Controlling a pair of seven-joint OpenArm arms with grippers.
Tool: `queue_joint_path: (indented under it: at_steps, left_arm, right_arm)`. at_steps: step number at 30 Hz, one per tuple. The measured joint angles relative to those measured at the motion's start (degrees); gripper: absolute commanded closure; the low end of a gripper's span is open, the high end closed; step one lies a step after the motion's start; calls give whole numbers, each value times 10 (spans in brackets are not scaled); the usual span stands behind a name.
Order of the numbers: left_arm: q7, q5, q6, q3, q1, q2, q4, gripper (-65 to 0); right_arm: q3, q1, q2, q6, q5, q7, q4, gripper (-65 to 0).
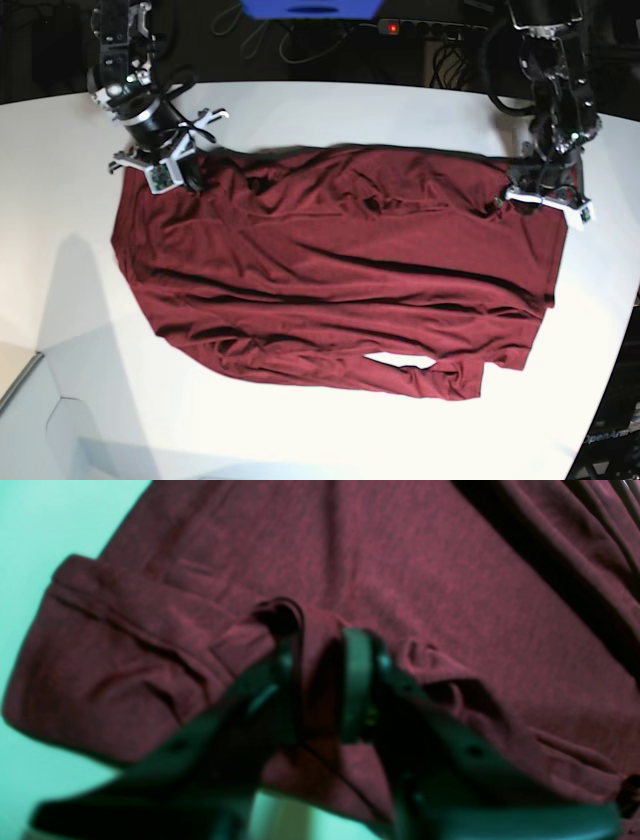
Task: Layout the t-shirt on the table in an organized manner, then fold the t-shirt properly
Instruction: 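Pull the grasped shirt edge outward with the left gripper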
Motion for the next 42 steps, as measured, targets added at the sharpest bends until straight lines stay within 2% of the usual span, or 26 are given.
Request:
queue_joint_path:
  at_steps: [1,8,14,22,35,42]
  left_arm:
    - [-1,0,0,-2,0,-3,0,0]
    - [0,0,0,-6,1,-12,2,0]
    - [1,0,0,-80,4,-10,50,0]
    - [4,0,0,-125,19,-9,56,0]
    - [2,0,0,-127,30,-9,1,0]
    - [0,0,0,-127,9,-10,-28,-2]
  right_arm:
    - [0,0,0,0,0,0,0,0]
    - [0,0,2,0,0,0,0,0]
    - [0,0,3,0,0,0,0,0]
    - [0,0,3,0,0,-1,0,0]
    - [0,0,3,0,0,2,-9,0]
    - [0,0,3,0,0,5,-16,0]
